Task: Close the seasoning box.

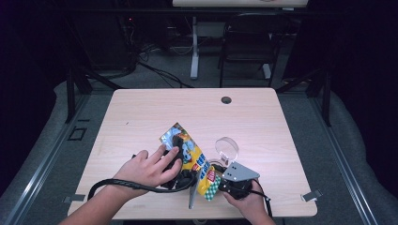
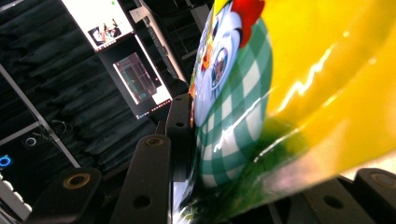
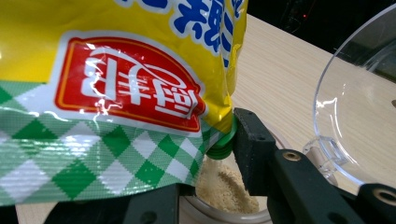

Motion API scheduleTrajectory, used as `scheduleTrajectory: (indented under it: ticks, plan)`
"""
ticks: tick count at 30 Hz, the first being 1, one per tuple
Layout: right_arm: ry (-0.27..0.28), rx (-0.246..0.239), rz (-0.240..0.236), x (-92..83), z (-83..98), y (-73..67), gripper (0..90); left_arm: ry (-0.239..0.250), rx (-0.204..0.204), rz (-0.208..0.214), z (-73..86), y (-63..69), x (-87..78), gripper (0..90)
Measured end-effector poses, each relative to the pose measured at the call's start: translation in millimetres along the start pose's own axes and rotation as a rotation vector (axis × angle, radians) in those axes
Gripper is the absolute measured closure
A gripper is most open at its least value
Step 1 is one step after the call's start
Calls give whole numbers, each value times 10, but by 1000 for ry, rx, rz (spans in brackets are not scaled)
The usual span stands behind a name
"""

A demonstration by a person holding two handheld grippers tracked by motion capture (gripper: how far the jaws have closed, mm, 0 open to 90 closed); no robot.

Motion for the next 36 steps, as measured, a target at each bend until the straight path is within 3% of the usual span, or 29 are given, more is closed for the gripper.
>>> scheduleTrajectory:
  ticks: [4, 6, 14, 19, 21, 27, 34, 35, 36]
  plan:
    - [1, 3, -4, 5, -1, -4, 710, 4, 4, -5, -2, 1, 1, 705]
    - [1, 4, -7, 7, 2, -2, 710, 4, 28, -13, -15, -21, -1, 705]
    - [-6, 5, -9, 5, 12, 10, 710, 0, 17, 1, -32, -20, 7, 705]
    - [-4, 0, -2, 1, 14, 11, 710, 2, 42, -19, -55, -50, -6, 705]
    - [-4, -2, 1, -6, 14, 14, 710, -1, 24, -1, -49, -36, -4, 705]
    - [-4, 0, -2, -17, 15, 22, 710, 4, 18, -7, -57, -49, -6, 705]
    - [5, 1, -13, -5, 9, 6, 710, -1, 22, -4, -59, -54, -12, 706]
    - [3, 3, -13, -8, 9, 8, 710, 2, 47, -16, -71, -74, -15, 707]
    - [2, 1, -10, -10, 10, 10, 710, -5, 35, -6, -68, -65, -13, 708]
Point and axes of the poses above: each handheld gripper's, and its own axes: x roughly forward along the jaws, z roughly out of its underside, y roughly to its right, the point moved 3 cm from there along x, roughly forward along the jaws, and after that the axes turned 12 degrees about -x, right-handed, at the moved point
